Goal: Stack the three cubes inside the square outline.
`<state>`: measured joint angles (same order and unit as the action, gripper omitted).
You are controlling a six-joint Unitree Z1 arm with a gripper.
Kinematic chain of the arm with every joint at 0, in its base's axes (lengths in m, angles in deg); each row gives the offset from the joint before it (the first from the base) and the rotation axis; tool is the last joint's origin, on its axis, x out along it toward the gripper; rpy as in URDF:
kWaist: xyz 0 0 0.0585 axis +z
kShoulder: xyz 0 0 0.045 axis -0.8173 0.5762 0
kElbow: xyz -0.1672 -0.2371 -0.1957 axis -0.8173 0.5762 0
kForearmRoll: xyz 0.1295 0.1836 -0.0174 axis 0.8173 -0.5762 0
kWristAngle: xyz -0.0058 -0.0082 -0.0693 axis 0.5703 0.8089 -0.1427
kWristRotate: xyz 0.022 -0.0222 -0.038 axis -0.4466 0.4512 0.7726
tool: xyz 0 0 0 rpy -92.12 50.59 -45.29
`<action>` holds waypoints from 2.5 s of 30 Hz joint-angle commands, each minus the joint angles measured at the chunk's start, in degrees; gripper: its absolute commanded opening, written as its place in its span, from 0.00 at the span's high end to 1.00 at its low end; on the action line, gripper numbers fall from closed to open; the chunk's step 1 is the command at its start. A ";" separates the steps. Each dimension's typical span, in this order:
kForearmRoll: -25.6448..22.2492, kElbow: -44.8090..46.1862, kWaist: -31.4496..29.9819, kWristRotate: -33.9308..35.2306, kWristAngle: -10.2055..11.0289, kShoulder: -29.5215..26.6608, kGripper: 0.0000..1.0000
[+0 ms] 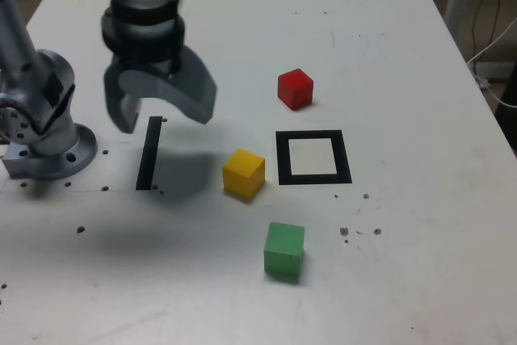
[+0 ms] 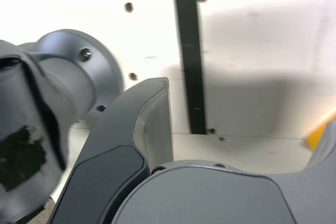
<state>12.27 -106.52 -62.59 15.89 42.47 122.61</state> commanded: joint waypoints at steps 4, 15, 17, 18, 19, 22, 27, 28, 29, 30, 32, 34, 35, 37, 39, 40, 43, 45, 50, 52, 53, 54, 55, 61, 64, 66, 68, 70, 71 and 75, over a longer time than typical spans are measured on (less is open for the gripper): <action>-1.58 -5.37 1.50 -0.17 0.96 3.77 0.00; -3.12 -18.91 7.30 1.90 1.98 10.76 0.00; -3.93 -21.37 8.29 2.18 1.66 12.20 0.00; -4.50 -22.49 8.92 2.20 1.33 12.95 0.00; -5.12 -23.49 9.60 2.22 0.94 13.68 0.00; -6.67 -25.79 11.85 2.22 -0.31 15.53 0.00; -8.50 -29.55 15.18 2.18 -1.32 18.63 0.00; -9.11 -30.82 16.02 2.05 -1.43 19.77 0.00; -9.54 -31.70 16.66 1.88 -1.53 20.66 0.00; -9.92 -32.49 17.30 1.69 -1.61 21.54 0.00; -10.41 -33.75 18.60 1.25 -1.77 23.22 0.00; -10.62 -34.67 19.83 0.68 -2.03 24.74 0.00; -10.72 -35.12 20.37 0.41 -2.17 25.47 0.00; -11.06 -36.30 21.28 -0.17 -2.52 27.01 0.01; -11.62 -37.73 22.02 -0.92 -3.02 28.69 0.01; -11.96 -38.46 22.29 -1.24 -3.24 29.51 0.01; -12.82 -40.35 22.97 -2.15 -3.85 31.83 0.01; -13.20 -41.28 23.36 -2.71 -4.19 33.14 0.02; -14.13 -43.24 24.45 -4.11 -4.76 35.53 0.04; -14.64 -43.79 24.85 -4.46 -4.87 36.10 0.06; -14.94 -44.03 25.07 -4.62 -5.00 36.37 0.07; -15.23 -44.22 25.29 -4.77 -5.20 36.63 0.09; -15.53 -44.37 25.52 -4.88 -5.53 36.90 0.11; -16.28 -44.65 26.48 -5.43 -7.97 38.26 0.23; -16.01 -44.82 26.58 -5.86 -8.40 38.60 0.33; -15.75 -44.99 26.58 -6.22 -8.52 38.75 0.41; -15.38 -45.24 26.58 -6.68 -8.51 38.88 0.50; -15.08 -45.47 26.58 -7.14 -8.43 38.93 0.60; -14.95 -45.59 26.58 -7.35 -8.36 38.94 0.64; -14.62 -45.81 26.58 -8.03 -8.21 38.93 0.73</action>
<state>-2.41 -152.08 -36.08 8.10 34.16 161.35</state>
